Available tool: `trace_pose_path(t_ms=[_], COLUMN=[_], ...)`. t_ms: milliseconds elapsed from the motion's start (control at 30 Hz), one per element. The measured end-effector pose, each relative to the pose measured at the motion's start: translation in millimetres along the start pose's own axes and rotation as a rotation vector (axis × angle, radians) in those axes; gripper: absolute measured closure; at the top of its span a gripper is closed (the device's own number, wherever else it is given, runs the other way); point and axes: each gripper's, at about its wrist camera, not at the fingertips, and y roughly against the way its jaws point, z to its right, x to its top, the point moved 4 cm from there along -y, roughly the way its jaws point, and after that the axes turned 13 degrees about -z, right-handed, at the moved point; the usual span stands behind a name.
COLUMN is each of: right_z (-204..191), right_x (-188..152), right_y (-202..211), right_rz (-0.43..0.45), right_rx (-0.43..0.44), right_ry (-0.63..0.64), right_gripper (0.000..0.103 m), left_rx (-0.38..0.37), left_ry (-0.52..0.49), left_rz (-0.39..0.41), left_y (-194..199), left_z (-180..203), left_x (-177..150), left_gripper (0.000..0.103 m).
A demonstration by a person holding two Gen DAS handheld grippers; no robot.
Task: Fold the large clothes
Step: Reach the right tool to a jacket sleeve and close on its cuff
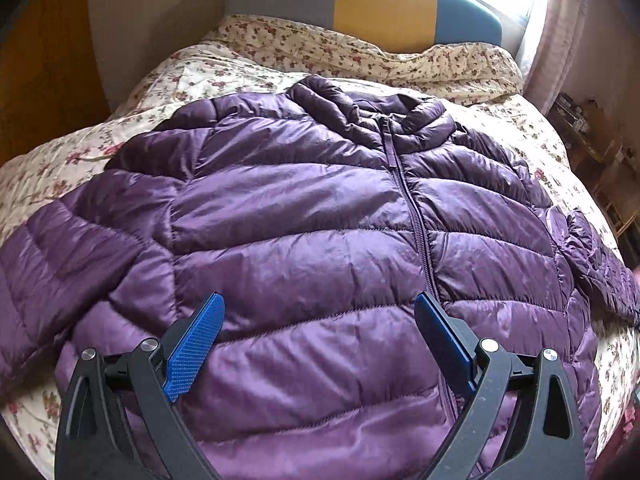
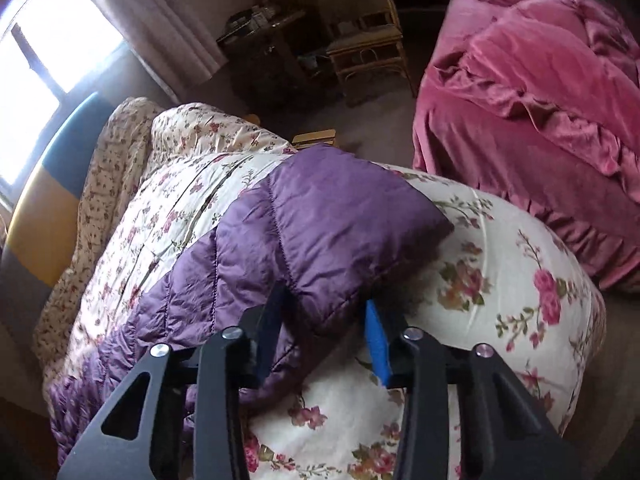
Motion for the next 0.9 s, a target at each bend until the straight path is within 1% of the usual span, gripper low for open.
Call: trace_pose_path(t_ms=[133,233,333,400,500,600,767,900], right_z=[-10.7,-21.1,-39.1,-57.1,-96.1,-131.2,-178.2,-202.3], right_x=[4.9,7.4,7.4,5.0,-6.5,-21.5,-49.5,-67.0], right_y=[-7.0,-10.0,-6.7,-3.5,-1.7,-5.2,-12.8,-20.5], right_rz=[-0.004,-0.004,0.007,0.014,0.021,0.015,-0.009,-0.050], right_rx=[0.008,0.008,0.042,0.069,0.099,0.122,0.152,0.188], right_ry=[0.015,0.031,0.070,0.114,0.220,0.298,0.402,0.450], right_gripper=[0.080,0.085,0.091,0.094,0.095,0.095,0.095,0.095], left_rx=[-0.030,-0.042,-0.048,-0.053,-0.048,-0.050,-0.072,-0.086], left_ry=[0.004,0.003,0.009,0.017,0.008,0.004,0.018,0.023], left_rz=[-0.002,0.003,-0.005,-0.015,-0.014,-0.007,-0.006,-0.007], left_y=[-3.8,-6.6,-14.3,-21.2,-28.3,-30.3,-31.5,-31.5], left_z=[-0.3,-0.2,-0.3,-2.2,-2.8,-3.2,-6.6,-8.5], left_x=[12.5,26.3,33.7,33.1,27.5,23.7,22.9,22.0], left_gripper=[0.008,0.008,0.008,0.008,0.008,0.008,0.008,0.008])
